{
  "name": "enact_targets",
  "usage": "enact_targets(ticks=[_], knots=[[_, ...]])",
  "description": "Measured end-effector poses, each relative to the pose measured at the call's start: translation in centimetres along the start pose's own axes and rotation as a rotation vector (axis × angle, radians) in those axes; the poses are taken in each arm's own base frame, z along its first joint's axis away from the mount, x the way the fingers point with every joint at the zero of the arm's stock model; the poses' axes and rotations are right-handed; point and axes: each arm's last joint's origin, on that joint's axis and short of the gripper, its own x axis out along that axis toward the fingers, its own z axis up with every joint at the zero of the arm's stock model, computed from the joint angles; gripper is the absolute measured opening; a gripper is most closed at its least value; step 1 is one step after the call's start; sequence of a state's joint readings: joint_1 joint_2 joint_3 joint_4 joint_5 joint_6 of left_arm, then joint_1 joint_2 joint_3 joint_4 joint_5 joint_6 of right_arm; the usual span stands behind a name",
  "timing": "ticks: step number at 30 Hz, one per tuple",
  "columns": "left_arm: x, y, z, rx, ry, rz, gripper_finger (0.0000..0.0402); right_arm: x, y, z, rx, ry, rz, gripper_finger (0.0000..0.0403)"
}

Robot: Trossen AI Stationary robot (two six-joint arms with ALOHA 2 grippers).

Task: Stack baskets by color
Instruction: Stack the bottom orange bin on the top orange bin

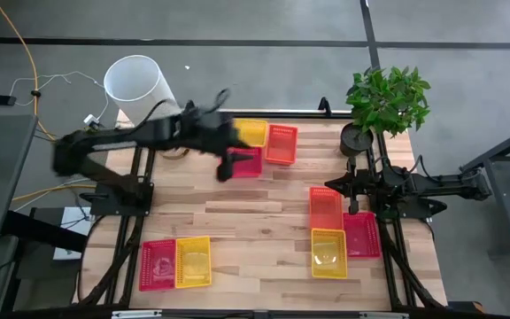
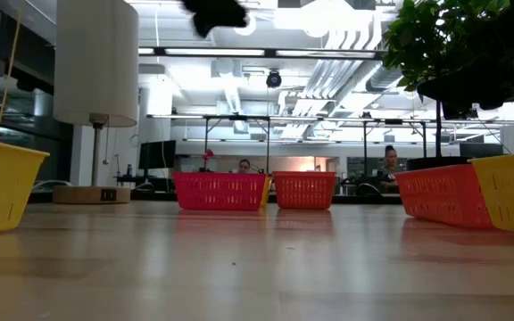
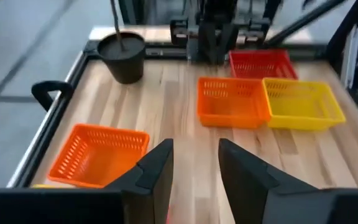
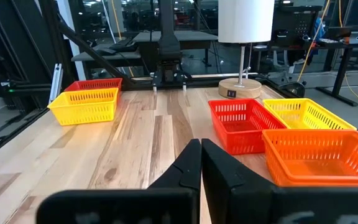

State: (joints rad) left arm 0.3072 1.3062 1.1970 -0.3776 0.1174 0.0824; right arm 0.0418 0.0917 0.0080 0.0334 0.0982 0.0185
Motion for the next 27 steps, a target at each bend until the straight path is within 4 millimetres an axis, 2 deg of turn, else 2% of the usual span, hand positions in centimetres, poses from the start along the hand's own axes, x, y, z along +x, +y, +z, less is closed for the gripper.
enact_targets(ticks=[3,6,10,14,17,27], knots=[[-1.9,-0.9,-4.5,-0.027,-0.167,-0.002,0.0107,0.0,0.0,0.0,0.0,0.0,0.0,0.0],[-3.6,-1.8,-7.9,-0.042,-0.338,-0.018,0.0106,0.0,0.0,0.0,0.0,0.0,0.0,0.0],[-5.5,-2.5,-10.7,-0.03,-0.525,-0.035,0.0106,0.0,0.0,0.0,0.0,0.0,0.0,0.0],[-6.7,-2.7,-11.9,-0.019,-0.626,-0.037,0.0106,0.0,0.0,0.0,0.0,0.0,0.0,0.0],[-7.2,-2.7,-12.1,-0.011,-0.643,-0.034,0.0106,0.0,0.0,0.0,0.0,0.0,0.0,0.0],[-7.2,-2.7,-12.1,0.004,-0.639,-0.027,0.0106,0.0,0.0,0.0,0.0,0.0,0.0,0.0]])
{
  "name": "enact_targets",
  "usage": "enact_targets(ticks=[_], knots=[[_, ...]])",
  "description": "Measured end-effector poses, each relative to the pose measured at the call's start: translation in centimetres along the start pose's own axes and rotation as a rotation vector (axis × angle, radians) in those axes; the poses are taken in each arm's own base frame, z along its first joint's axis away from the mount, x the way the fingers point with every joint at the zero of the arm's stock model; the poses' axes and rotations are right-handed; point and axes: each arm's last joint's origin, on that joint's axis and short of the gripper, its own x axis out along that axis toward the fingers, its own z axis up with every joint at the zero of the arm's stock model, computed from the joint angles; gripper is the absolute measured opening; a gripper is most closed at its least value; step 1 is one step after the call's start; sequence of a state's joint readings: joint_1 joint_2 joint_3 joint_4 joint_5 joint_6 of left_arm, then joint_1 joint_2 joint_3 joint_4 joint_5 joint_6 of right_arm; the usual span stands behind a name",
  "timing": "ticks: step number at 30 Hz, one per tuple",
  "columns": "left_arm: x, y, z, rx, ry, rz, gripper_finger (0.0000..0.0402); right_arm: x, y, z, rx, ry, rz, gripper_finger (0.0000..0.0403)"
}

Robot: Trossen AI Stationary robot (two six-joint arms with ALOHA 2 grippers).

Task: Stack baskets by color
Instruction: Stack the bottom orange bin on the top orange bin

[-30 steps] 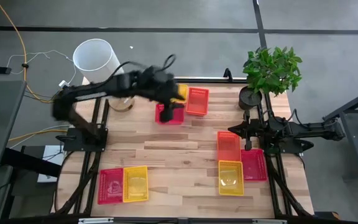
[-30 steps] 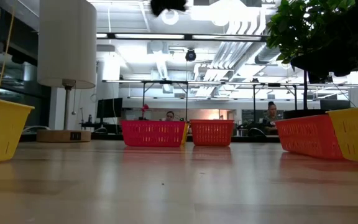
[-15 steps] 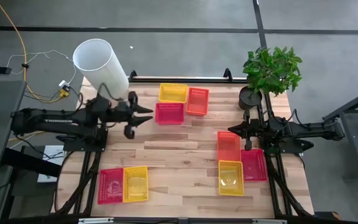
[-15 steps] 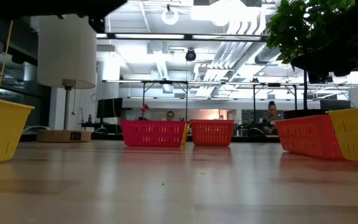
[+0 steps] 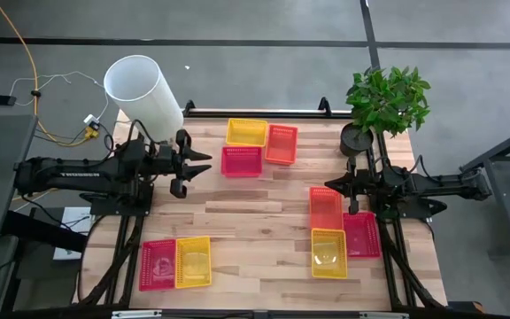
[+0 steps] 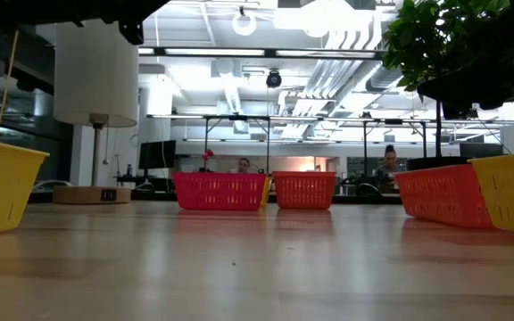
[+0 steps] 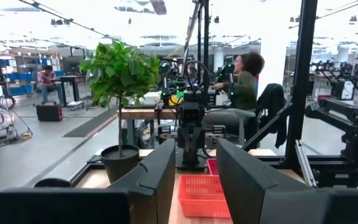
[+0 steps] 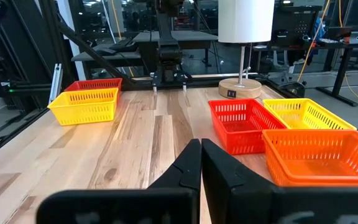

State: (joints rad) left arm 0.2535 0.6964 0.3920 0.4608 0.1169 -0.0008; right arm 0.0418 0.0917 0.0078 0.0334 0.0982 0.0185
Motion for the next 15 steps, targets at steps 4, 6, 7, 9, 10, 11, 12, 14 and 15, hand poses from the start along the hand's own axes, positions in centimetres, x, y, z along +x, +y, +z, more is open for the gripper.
enact_targets(ticks=[4,6,7,9,10,11,12,14,15], knots=[[0.0,0.0,0.0,0.012,0.0,0.0,0.0106,0.0,0.0,0.0,0.009,0.0,0.0,0.0],[0.0,0.0,0.0,0.012,0.001,0.0,0.0106,0.0,0.0,0.1,0.057,-0.008,0.0,0.0],[0.0,0.0,0.0,0.012,0.001,0.0,0.0106,0.0,0.0,0.3,0.08,-0.029,-0.002,0.0],[0.0,0.0,0.0,0.014,0.001,0.0,0.0106,0.0,-0.1,1.0,0.11,-0.1,-0.023,0.0],[0.0,0.0,0.0,0.016,0.001,0.0,0.0106,-0.1,-0.1,1.3,0.131,-0.141,-0.039,0.0],[0.0,0.0,0.0,0.022,0.001,0.0,0.0106,-0.2,-0.2,1.8,0.154,-0.19,-0.051,0.0],[0.0,0.0,0.0,0.033,0.001,0.0,0.0106,-0.3,-0.2,2.3,0.176,-0.243,-0.061,0.0],[0.0,0.0,0.0,0.045,0.001,0.0,0.0106,-0.6,-0.3,3.3,0.205,-0.35,-0.077,0.0],[0.0,0.0,0.0,0.047,0.002,0.0,0.0106,-0.8,-0.3,3.7,0.203,-0.399,-0.079,0.0]])
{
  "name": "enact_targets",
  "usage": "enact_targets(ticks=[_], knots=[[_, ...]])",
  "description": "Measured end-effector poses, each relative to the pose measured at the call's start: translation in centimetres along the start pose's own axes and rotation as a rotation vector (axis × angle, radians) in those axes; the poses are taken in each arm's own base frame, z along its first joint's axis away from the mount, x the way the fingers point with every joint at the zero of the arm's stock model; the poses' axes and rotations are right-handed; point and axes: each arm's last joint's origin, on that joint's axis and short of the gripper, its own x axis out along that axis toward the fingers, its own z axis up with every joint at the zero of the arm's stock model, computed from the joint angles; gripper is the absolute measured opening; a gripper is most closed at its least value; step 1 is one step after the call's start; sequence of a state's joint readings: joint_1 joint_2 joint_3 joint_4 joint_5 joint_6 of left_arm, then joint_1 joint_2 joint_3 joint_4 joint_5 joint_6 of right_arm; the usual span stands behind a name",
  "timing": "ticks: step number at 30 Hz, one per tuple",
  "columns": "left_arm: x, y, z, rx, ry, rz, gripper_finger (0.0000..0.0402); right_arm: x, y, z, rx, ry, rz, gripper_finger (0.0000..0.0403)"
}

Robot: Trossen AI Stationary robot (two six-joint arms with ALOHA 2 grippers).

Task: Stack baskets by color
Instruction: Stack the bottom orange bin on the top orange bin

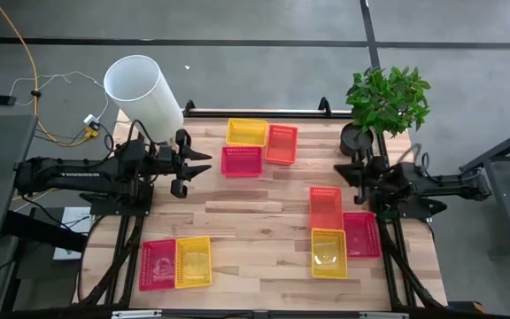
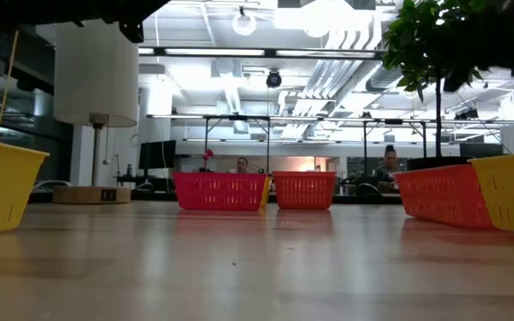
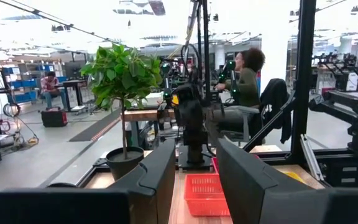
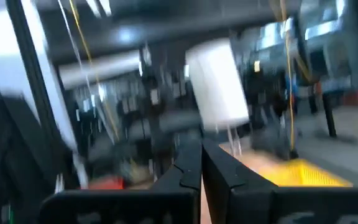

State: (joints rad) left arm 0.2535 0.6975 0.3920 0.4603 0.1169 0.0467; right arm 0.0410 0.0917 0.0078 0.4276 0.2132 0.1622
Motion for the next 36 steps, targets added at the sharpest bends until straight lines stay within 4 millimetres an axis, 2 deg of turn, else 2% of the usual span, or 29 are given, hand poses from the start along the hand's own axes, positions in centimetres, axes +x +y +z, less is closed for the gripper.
enact_targets(ticks=[4,13,16,21,26,30,36], knots=[[0.0,0.0,0.0,0.001,0.0,0.0,0.0106,0.0,0.2,0.9,-0.059,-0.088,0.045,0.0001],[0.0,0.0,0.0,0.002,0.003,0.0,0.0106,1.1,0.2,0.5,-0.087,0.015,-0.029,0.0006],[0.0,0.0,0.0,0.001,0.004,0.0,0.0106,1.9,0.4,0.5,-0.099,0.064,-0.057,0.0033],[0.0,0.0,-0.1,-0.001,0.011,0.0,0.0106,3.9,0.8,1.1,-0.135,0.157,-0.094,0.0116],[0.0,0.0,-0.1,-0.003,0.015,0.0,0.0106,5.8,1.3,1.2,-0.181,0.347,-0.106,0.0181],[0.0,0.0,-0.1,-0.001,0.015,-0.001,0.0106,6.9,1.5,1.2,-0.204,0.495,-0.129,0.0202],[0.0,0.0,-0.2,-0.002,0.016,-0.001,0.0106,7.8,1.5,0.5,-0.225,0.613,-0.155,0.0204]])
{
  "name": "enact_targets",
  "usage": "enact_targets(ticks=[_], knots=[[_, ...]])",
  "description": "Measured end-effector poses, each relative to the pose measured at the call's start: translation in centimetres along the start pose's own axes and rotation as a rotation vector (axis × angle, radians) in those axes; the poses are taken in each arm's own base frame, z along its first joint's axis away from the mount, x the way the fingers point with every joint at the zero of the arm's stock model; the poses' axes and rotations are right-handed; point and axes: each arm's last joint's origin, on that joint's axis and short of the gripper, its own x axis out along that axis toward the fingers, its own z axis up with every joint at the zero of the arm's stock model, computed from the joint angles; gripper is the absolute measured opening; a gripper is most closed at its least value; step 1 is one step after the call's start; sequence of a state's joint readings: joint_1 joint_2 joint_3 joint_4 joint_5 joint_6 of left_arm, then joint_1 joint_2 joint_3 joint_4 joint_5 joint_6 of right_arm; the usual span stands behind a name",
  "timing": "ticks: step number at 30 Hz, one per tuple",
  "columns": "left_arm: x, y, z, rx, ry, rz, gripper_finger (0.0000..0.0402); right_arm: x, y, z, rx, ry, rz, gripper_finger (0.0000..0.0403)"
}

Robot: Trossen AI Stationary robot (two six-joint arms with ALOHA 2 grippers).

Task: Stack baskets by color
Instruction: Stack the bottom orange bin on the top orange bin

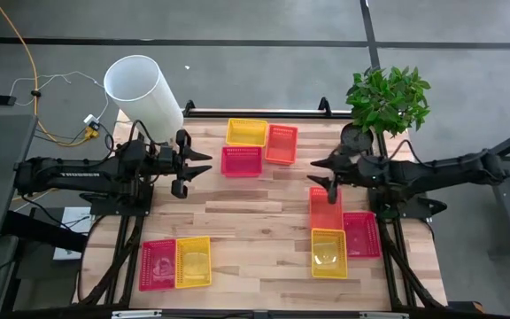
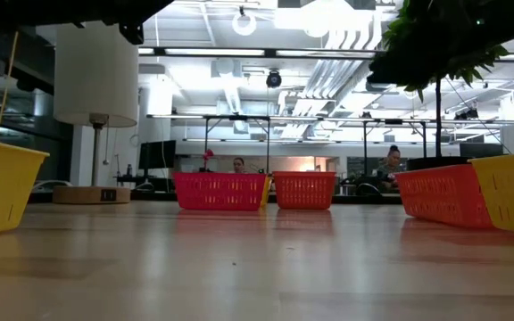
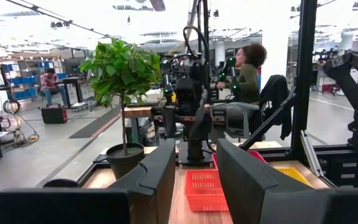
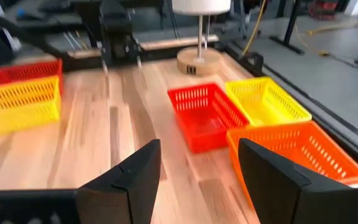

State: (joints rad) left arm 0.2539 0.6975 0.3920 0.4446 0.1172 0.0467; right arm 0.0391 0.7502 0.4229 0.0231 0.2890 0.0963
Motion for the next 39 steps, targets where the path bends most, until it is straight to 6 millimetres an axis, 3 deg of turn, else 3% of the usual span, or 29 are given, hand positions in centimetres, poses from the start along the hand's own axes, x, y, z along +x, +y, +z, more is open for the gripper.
enact_targets(ticks=[17,25,30,39], knots=[[0.0,0.0,0.0,-0.002,0.003,0.0,0.0106,3.0,0.7,-2.6,-0.084,0.225,-0.016,0.0204],[0.0,0.0,0.0,-0.017,0.004,0.001,0.0106,5.1,0.1,-0.7,-0.148,0.467,-0.091,0.0204],[0.0,0.1,-0.2,-0.019,0.021,0.036,0.0106,6.7,-0.7,-0.9,-0.16,0.611,-0.067,0.0204],[0.0,0.1,-0.7,-0.023,0.069,0.04,0.0106,6.0,-0.2,0.2,-0.037,0.856,0.131,0.0204]])
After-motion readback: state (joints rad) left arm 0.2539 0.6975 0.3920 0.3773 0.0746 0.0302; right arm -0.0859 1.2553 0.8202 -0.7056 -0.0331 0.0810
